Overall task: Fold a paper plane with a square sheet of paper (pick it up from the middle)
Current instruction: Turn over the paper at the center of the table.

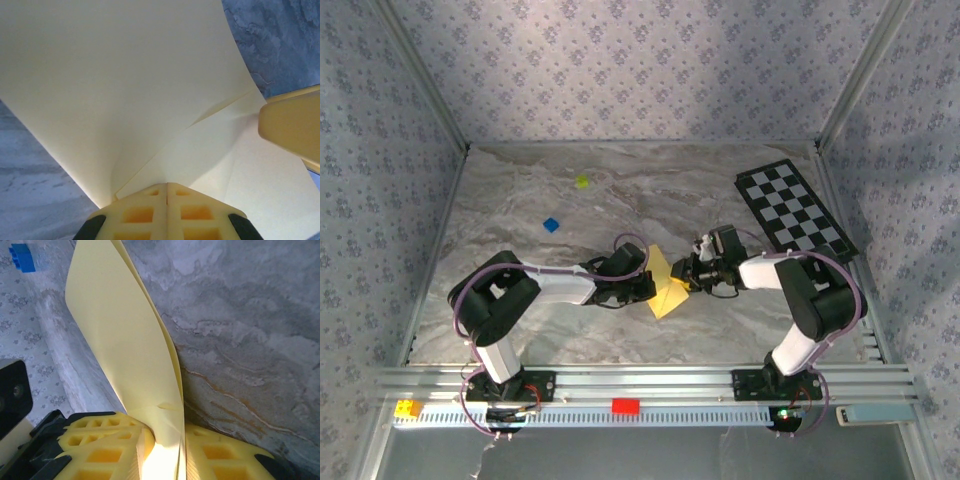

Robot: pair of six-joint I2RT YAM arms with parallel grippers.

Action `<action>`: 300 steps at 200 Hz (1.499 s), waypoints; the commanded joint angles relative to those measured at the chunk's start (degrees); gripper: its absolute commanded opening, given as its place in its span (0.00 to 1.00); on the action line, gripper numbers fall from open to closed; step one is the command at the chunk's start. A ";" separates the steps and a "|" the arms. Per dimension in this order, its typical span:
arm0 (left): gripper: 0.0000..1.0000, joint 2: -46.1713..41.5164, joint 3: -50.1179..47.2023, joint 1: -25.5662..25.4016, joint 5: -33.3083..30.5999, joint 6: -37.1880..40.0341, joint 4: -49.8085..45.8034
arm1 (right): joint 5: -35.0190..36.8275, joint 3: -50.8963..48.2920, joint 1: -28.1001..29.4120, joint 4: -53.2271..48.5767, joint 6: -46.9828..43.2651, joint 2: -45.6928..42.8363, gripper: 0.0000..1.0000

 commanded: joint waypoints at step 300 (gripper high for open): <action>0.55 -56.02 -15.17 1.05 -34.98 -9.08 -31.44 | 85.63 37.78 27.70 -61.23 -33.40 6.06 0.02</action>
